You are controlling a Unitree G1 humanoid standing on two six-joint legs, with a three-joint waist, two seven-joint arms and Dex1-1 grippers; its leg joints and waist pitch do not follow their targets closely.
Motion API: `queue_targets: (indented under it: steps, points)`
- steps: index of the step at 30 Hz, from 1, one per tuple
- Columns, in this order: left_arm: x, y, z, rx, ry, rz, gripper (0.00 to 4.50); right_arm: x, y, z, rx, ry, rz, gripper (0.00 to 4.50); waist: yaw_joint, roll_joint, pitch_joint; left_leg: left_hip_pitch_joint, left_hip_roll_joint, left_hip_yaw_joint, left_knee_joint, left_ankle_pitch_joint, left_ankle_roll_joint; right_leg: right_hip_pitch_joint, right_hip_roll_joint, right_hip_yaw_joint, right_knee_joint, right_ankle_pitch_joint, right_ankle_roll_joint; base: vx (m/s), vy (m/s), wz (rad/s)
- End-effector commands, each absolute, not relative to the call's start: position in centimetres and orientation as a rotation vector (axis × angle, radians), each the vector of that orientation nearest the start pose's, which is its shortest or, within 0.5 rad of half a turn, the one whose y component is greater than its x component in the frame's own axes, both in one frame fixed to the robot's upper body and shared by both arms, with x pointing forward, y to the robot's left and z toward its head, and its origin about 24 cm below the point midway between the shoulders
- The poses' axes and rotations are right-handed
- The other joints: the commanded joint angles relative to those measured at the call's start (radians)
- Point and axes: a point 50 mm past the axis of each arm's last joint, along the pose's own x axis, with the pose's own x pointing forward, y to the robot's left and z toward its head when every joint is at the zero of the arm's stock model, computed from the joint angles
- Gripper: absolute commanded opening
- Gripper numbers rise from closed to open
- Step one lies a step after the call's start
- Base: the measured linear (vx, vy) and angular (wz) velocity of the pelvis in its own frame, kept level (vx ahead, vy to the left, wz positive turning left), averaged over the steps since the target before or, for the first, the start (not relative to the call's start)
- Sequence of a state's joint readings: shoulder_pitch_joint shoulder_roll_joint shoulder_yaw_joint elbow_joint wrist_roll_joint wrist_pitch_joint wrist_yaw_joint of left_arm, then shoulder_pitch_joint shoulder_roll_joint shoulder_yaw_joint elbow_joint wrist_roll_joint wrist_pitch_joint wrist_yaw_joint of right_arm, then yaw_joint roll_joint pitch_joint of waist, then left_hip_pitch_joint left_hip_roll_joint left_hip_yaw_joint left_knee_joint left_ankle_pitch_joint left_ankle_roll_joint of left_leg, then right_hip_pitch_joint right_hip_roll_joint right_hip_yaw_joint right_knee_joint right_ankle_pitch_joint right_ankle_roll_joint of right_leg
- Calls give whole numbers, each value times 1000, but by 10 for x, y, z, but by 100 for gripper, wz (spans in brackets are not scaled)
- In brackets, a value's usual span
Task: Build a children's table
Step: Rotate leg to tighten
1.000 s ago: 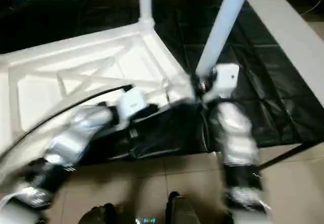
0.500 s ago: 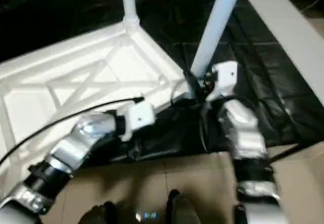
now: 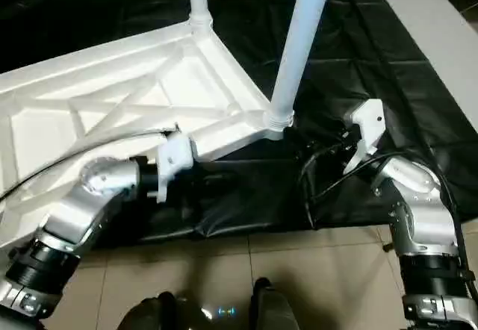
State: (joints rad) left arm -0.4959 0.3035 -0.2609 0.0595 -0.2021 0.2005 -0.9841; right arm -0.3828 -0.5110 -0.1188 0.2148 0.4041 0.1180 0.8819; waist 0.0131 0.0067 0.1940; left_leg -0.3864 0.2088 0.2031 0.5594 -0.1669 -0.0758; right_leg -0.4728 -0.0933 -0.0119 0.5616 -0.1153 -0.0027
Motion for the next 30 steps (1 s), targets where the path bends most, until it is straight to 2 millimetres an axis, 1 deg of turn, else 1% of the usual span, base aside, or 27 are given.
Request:
queue_targets:
  steps: [1, 2, 3, 4, 5, 6, 7, 8, 9, 10, 11, 12, 13, 15, 16, 17, 19, 20, 22, 26, 30]
  points:
    - [299, 80, 134, 271, -86, -1261, 82, 303, -223, 132, -96, -94, 771, 312, 2, -10, -81, 17, 5, 10, -50, -166, 143, 73, -9, 12, -40, -163, -285, 0, 0, 0]
    - [306, 79, 137, 285, -92, -1204, 81, 303, -223, 132, -100, -95, 771, 312, 3, -9, -84, 16, 4, 9, -48, -151, 149, 75, -9, 12, -37, -147, -282, 0, 0, 0]
    - [307, 79, 137, 289, -89, -1196, 88, 303, -223, 132, -100, -94, 771, 312, 3, -10, -84, 16, 3, 9, -47, -147, 151, 75, -8, 11, -37, -142, -281, 0, 0, 0]
    - [312, 79, 135, 328, -68, -1153, 103, 303, -223, 132, -102, -93, 771, 312, 4, -10, -84, 16, 2, 9, -47, -143, 153, 76, -8, 11, -37, -140, -279, 0, 0, 0]
    - [317, 80, 132, 384, -41, -1107, 126, 302, -224, 132, -103, -92, 770, 312, 4, -11, -88, 15, 2, 8, -43, -126, 164, 78, -7, 10, -35, -125, -272, 0, 0, 0]
    - [317, 80, 132, 384, -41, -1107, 126, 302, -224, 132, -103, -92, 770, 312, 4, -11, -88, 15, 2, 8, -43, -126, 164, 78, -7, 10, -35, -125, -272, 0, 0, 0]
    - [321, 80, 129, 399, -22, -1078, 129, 302, -224, 132, -106, -90, 768, 312, 5, -11, -89, 15, 0, 7, -42, -108, 170, 79, -9, 11, -32, -111, -273, 0, 0, 0]
    - [323, 80, 127, 406, -7, -1055, 135, 302, -225, 132, -108, -89, 766, 312, 3, -11, -91, 13, 0, 8, -41, -96, 175, 80, -8, 11, -31, -94, -277, 0, 0, 0]
    - [324, 80, 125, 406, 14, -1044, 149, 301, -226, 132, -110, -89, 761, 312, 3, -7, -92, 13, -1, 7, -39, -87, 180, 80, -7, 10, -29, -79, -284, 0, 0, 0]
    - [325, 79, 123, 408, 29, -1037, 149, 301, -227, 132, -111, -88, 757, 312, 3, -8, -93, 14, -1, 8, -39, -83, 182, 80, -7, 10, -28, -71, -289, 0, 0, 0]
    - [325, 77, 120, 416, 53, -1033, 170, 300, -228, 132, -112, -88, 752, 312, 4, -7, -93, 14, -1, 7, -39, -81, 187, 81, -7, 9, -28, -66, -296, 0, 0, 0]
    - [324, 76, 118, 425, 60, -1041, 170, 300, -229, 133, -114, -88, 749, 312, 5, -3, -93, 14, 0, 7, -39, -83, 187, 81, -7, 9, -28, -66, -300, 0, 0, 0]
    - [323, 76, 117, 434, 67, -1047, 181, 300, -230, 133, -116, -88, 746, 312, 7, -5, -92, 15, 1, 7, -39, -91, 189, 80, -8, 9, -30, -75, -305, 0, 0, 0]
    - [323, 76, 115, 439, 75, -1046, 206, 299, -231, 133, -118, -86, 745, 312, 10, -5, -91, 15, 1, 7, -39, -99, 186, 80, -8, 9, -30, -86, -307, 0, 0, 0]
    - [325, 76, 115, 450, 79, -1031, 206, 299, -231, 133, -120, -85, 744, 312, 10, -5, -90, 14, 1, 7, -39, -104, 183, 80, -8, 9, -31, -94, -306, 0, 0, 0]
    - [327, 78, 113, 476, 85, -1010, 217, 298, -232, 132, -123, -83, 743, 312, 12, -4, -90, 15, 1, 7, -39, -122, 176, 79, -8, 9, -34, -118, -299, 0, 0, 0]
    - [327, 78, 113, 487, 86, -1004, 226, 298, -232, 132, -124, -83, 742, 312, 14, -5, -91, 16, 1, 6, -40, -126, 172, 79, -8, 9, -34, -125, -295, 0, 0, 0]
    - [330, 81, 111, 534, 83, -977, 238, 297, -232, 132, -125, -81, 743, 312, 16, -4, -91, 16, 1, 6, -39, -135, 168, 78, -7, 8, -36, -140, -286, 0, 0, 0]
    - [331, 84, 108, 562, 97, -973, 256, 297, -232, 131, -127, -78, 744, 312, 19, -5, -92, 16, 0, 5, -39, -135, 165, 79, -8, 9, -35, -144, -282, 0, 0, 0]
    - [331, 87, 104, 587, 119, -965, 256, 296, -231, 131, -131, -75, 751, 312, 22, -5, -91, 14, 0, 5, -40, -140, 153, 78, -9, 9, -34, -152, -279, 0, 0, 0]
    - [331, 88, 101, 587, 144, -969, 256, 297, -231, 131, -134, -75, 751, 312, 21, -4, -91, 13, -1, 5, -40, -158, 145, 77, -9, 9, -37, -174, -277, 0, 0, 0]
